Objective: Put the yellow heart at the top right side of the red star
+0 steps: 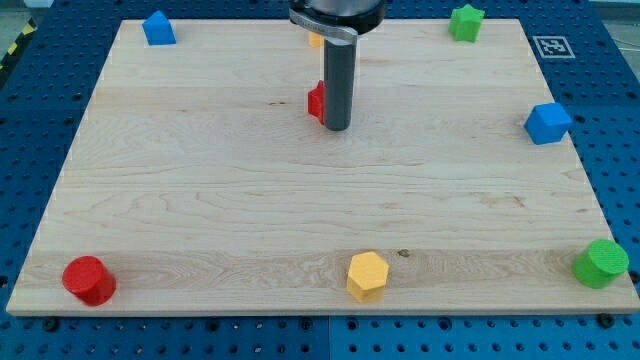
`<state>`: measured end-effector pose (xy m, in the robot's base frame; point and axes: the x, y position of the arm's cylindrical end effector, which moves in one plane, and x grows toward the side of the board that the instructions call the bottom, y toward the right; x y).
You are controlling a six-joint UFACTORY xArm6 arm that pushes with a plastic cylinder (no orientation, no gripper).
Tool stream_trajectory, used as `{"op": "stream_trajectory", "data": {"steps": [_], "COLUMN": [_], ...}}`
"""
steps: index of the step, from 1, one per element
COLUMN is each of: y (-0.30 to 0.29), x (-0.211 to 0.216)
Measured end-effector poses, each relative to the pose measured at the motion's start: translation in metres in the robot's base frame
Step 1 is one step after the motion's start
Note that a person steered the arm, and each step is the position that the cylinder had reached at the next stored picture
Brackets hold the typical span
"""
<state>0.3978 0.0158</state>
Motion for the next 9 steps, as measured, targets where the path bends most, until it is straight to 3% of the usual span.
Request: {"op": "stream_trajectory", "data": {"steps": [4,7,9], "y": [0.012,-0.093,-0.067], "x": [0.020,-0.062,-0.135]}}
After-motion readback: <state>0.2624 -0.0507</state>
